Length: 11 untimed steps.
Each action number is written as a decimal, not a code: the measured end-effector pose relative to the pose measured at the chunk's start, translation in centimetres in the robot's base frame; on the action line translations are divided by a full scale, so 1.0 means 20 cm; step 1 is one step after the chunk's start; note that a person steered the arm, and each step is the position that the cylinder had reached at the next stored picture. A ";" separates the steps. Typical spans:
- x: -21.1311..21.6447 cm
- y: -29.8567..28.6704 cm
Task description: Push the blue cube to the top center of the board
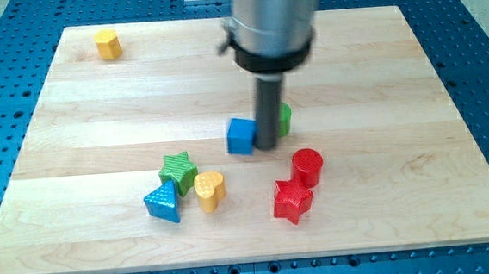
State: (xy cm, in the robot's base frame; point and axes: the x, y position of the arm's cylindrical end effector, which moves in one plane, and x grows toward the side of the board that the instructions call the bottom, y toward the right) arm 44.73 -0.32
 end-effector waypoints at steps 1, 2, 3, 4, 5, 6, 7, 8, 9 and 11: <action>0.09 -0.06; 0.13 -0.29; 0.02 -0.56; -0.30 -0.50; -0.40 -0.20; -0.61 -0.17; -0.78 -0.36; -0.96 -0.11; -0.99 -0.62; -1.12 -0.25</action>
